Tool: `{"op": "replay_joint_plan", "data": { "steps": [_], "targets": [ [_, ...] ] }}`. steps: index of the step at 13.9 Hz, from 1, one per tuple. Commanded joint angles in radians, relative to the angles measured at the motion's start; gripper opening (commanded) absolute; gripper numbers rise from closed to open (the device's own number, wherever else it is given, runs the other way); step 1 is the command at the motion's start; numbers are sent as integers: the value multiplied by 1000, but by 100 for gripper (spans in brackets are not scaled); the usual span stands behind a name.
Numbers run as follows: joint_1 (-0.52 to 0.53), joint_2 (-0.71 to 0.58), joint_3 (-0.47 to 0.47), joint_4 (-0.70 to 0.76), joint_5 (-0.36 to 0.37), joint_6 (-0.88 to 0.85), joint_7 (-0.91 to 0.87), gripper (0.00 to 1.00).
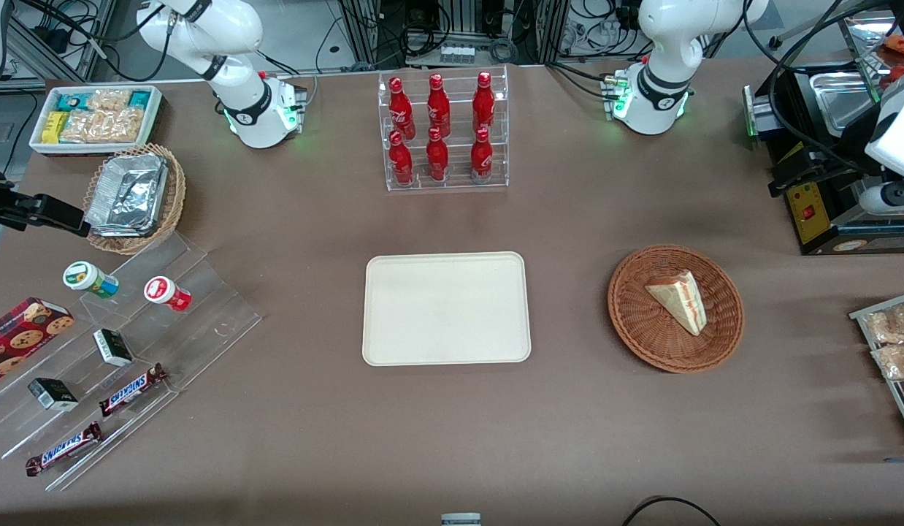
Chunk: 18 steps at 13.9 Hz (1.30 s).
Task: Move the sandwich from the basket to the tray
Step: 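Move the left gripper over the wicker basket holding the wrapped sandwich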
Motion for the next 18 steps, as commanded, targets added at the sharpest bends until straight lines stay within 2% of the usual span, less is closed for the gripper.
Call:
{"op": "replay_joint_plan", "data": {
  "steps": [1,3,5,10,12,14,18],
  "targets": [
    [1,-10,-2,-1,12,17,15,100],
    [1,6,-1,-15,11,32,-2,100],
    [1,7,11,-105,12,82,-17,100],
    [-4,-2,15,-347,24,357,-122,100],
    [-13,7,9,-401,66,430,-221,100],
    [-25,18,4,-455,68,509,-353,100],
    [-40,61,-25,-521,74,641,-508,100]
  ]
}}
